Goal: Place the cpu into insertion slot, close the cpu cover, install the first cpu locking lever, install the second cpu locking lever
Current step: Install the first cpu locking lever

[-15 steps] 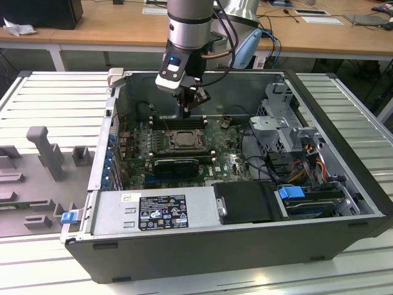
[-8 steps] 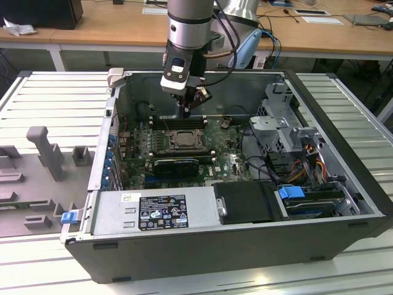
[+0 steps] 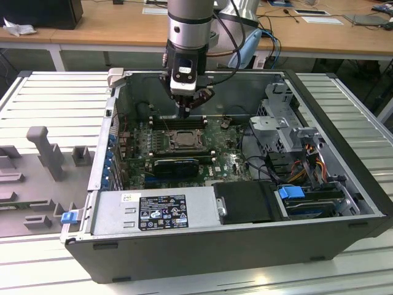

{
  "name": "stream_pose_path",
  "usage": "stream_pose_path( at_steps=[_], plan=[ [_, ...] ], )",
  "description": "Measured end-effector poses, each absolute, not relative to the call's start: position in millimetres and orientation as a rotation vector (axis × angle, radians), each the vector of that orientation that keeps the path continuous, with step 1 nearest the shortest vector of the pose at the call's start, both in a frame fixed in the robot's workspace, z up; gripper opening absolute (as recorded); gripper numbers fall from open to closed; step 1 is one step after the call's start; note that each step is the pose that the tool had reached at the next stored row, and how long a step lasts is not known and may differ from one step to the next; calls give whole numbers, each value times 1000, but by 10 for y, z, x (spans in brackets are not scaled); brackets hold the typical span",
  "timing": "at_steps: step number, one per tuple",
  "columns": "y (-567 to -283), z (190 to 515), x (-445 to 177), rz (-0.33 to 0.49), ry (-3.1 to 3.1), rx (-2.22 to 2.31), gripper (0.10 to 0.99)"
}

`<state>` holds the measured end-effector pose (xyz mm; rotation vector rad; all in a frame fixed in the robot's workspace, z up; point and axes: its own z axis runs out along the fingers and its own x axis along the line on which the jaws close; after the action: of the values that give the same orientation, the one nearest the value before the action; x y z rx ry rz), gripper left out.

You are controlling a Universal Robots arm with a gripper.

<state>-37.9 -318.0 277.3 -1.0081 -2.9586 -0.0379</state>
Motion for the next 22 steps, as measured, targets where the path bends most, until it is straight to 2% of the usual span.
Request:
stream_pose_path(
  at_steps=[17, 22],
  plan=[
    [-3180, 2767, -379, -30, -3116, -162, 106],
    [-3180, 2766, -393, -29, -3118, -88, 106]
  ],
)
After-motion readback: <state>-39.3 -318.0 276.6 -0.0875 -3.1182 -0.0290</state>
